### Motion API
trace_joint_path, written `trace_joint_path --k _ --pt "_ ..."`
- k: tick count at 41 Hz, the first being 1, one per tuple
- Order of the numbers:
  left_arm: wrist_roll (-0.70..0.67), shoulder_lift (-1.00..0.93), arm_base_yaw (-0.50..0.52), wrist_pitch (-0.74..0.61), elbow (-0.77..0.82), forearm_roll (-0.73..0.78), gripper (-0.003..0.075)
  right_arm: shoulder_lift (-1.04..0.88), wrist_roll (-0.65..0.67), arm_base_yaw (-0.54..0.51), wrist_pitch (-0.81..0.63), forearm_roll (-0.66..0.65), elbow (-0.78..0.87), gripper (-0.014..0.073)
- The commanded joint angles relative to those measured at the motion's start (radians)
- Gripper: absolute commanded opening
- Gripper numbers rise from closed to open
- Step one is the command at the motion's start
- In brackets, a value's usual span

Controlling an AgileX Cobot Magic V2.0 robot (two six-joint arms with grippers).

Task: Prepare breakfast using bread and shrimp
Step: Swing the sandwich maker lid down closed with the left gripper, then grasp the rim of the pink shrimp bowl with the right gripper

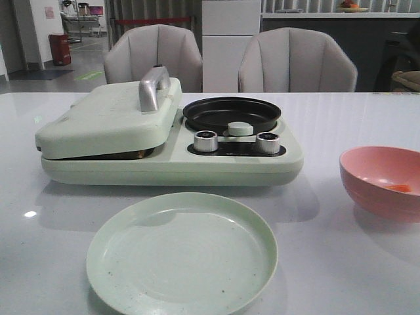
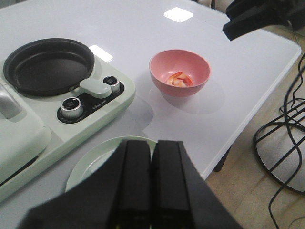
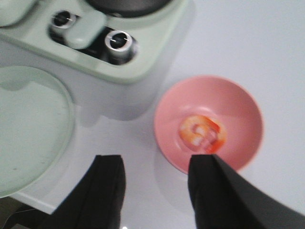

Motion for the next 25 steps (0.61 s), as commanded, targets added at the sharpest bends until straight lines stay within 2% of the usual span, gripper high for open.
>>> trace_joint_path --k 1,7,10,14,25 --pt "0.003 -0.009 -0.008 -0.073 -0.029 -0.014 0.0098 0.064 0.003 -0.123 0.029 0.015 -0.083 0.0433" --pt "0.003 0.006 -0.008 -0.073 -0.029 -0.014 0.0098 0.177 0.001 -0.292 0.056 0.073 -0.133 0.0433" --pt "0.003 0.012 -0.008 -0.073 -0.029 -0.014 0.0098 0.236 0.0 -0.344 0.056 0.076 -0.15 0.0433" --pt "0.003 0.017 -0.008 -0.071 -0.029 -0.014 0.0098 0.307 -0.008 -0.377 0.052 0.076 -0.167 0.0433" --pt "0.003 0.017 -0.008 -0.071 -0.029 -0.014 0.0098 0.501 -0.05 -0.38 -0.032 0.073 -0.2 0.0433"
